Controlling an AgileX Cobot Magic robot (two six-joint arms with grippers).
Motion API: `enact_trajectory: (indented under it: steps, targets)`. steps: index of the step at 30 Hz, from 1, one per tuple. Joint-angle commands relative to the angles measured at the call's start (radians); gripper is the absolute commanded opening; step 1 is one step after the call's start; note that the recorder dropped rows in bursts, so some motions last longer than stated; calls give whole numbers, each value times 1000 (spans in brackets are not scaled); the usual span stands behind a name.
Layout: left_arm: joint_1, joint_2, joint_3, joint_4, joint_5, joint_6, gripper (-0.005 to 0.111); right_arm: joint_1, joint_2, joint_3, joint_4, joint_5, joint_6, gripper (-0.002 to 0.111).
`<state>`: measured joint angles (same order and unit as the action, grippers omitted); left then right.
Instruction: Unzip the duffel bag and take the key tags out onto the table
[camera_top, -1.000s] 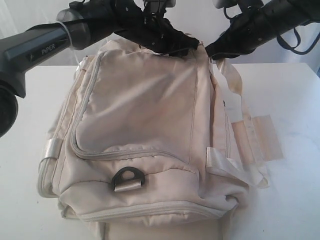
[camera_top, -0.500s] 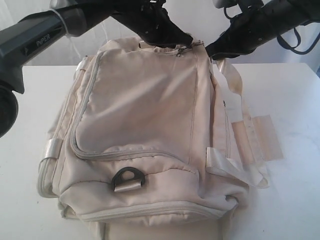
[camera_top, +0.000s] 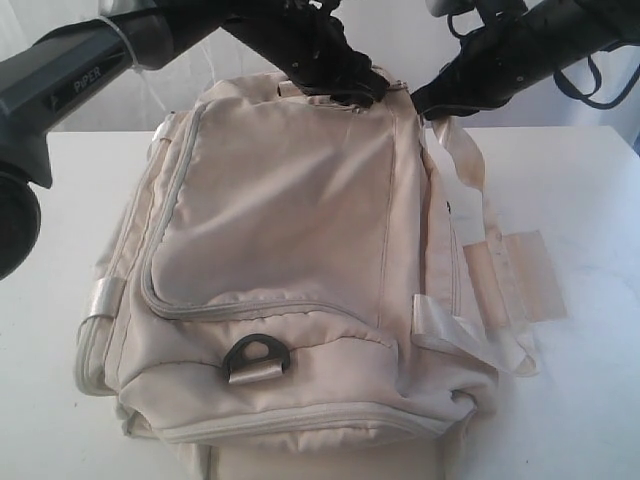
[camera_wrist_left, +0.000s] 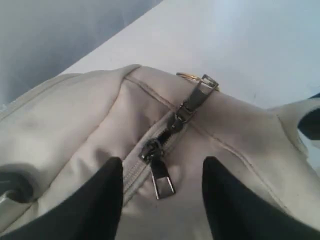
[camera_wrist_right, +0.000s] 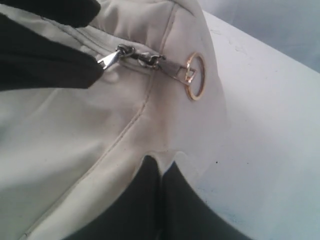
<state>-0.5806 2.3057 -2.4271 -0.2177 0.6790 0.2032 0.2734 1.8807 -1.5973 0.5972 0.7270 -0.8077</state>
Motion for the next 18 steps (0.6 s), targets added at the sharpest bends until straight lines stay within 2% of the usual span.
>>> enact_trajectory:
  steps: [1,11,18]
  targets:
    - [-2,32,-6,-21,2,10,52,-5,-34,-12,39,-28,1,0]
    - [-2,45,-6,-21,-41,8,40,-5,-34,-12,39,-28,1,0]
    - [-2,45,-6,-21,-41,8,10,-5,-34,-12,39,-28,1,0]
